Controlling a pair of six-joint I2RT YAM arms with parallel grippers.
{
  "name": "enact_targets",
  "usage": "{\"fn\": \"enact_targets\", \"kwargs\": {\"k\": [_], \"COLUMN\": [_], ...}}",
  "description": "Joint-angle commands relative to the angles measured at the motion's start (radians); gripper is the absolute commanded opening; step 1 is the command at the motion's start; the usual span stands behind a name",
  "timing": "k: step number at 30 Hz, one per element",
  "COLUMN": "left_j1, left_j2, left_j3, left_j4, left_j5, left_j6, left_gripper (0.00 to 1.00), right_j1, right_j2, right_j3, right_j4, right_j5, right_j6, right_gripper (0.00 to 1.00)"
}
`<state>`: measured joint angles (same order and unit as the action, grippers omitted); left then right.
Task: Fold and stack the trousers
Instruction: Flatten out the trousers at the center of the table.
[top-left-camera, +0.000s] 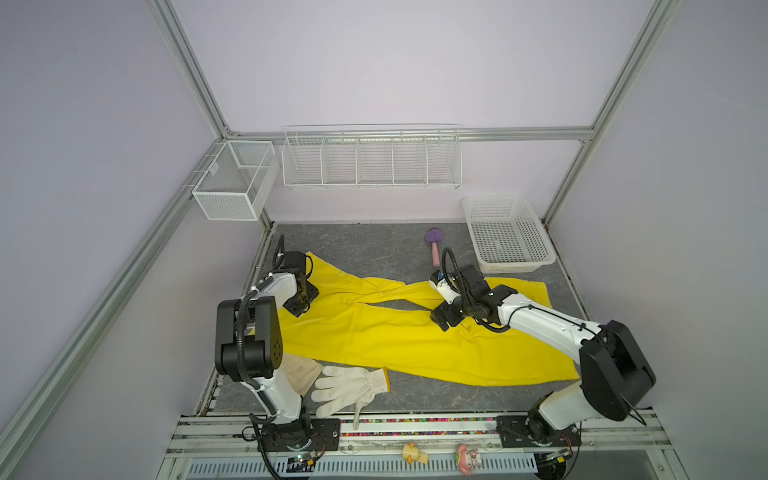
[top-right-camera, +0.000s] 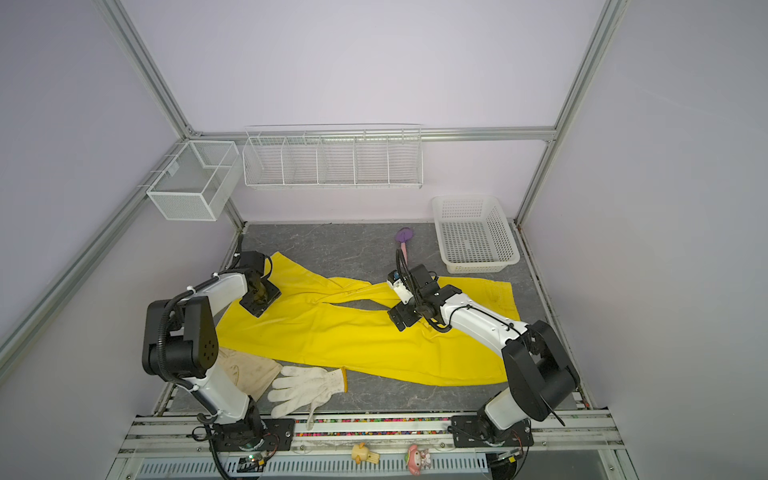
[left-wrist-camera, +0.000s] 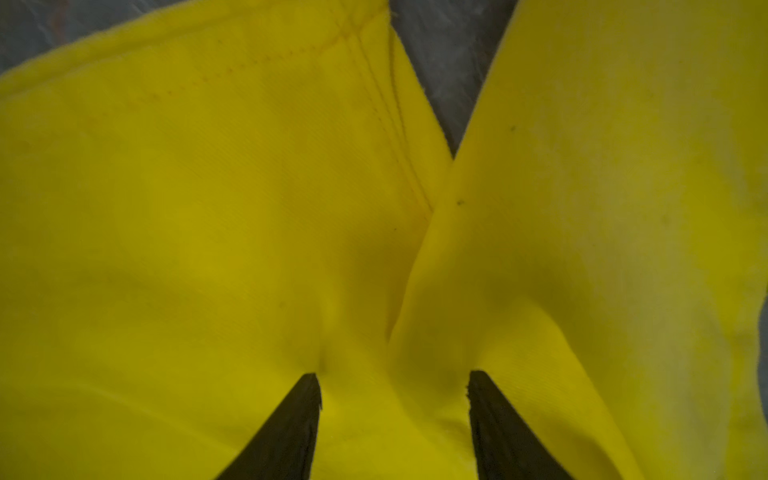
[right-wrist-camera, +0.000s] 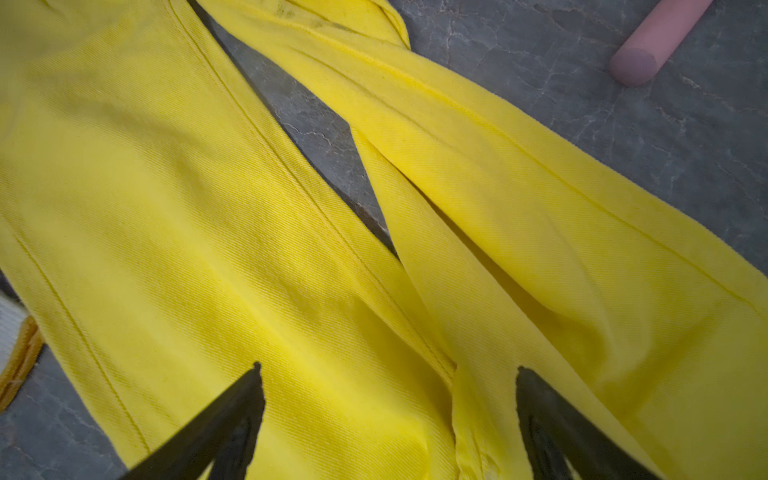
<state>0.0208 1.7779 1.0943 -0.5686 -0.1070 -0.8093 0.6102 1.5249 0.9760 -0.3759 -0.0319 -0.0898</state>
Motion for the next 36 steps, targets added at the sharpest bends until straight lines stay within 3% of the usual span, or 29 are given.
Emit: {"fn": "enact_targets", "kwargs": {"k": [1,5,13,21,28,36], "left_j1": [0.004,0.010,0.014,0.016,0.015,-0.015], "left_j2": [0.036,0.039,0.053,0.055,-0.017,-0.273], "left_j3": [0.022,0.038,0.104,0.107,0.151,0.081], "left_j4": [0.025,0.024,-0.021,-0.022,-0.132,-0.316], "left_j5": [0.015,0.006,-0.013,0.002,-0.047,-0.134], "left_j6": [-0.008,-0.005,0.042,0.058,0.100,0.049], "left_gripper": [0.50,0.35,0.22,0.00,0.00,0.00], "right_j1": [-0.005,-0.006,-0.005,-0.006,-0.006,-0.010], "right_j2": [-0.018,-0.020,-0.016,-0.018,-0.020,-0.020], "right_j3": [-0.010,-0.007,-0.007,-0.004,0.001,0.013], "right_j4": [0.003,0.002,0.005,0.000,0.000,0.005], "right_j5": [-0.023,-0.020,-0.024,-0.019,-0.010,-0.010], "right_j6": [-0.001,-0.003,-0.001,-0.002,-0.006,-0.017], "right_gripper": [0.95,0.95,0.95,0.95,0.95,0.95]}}
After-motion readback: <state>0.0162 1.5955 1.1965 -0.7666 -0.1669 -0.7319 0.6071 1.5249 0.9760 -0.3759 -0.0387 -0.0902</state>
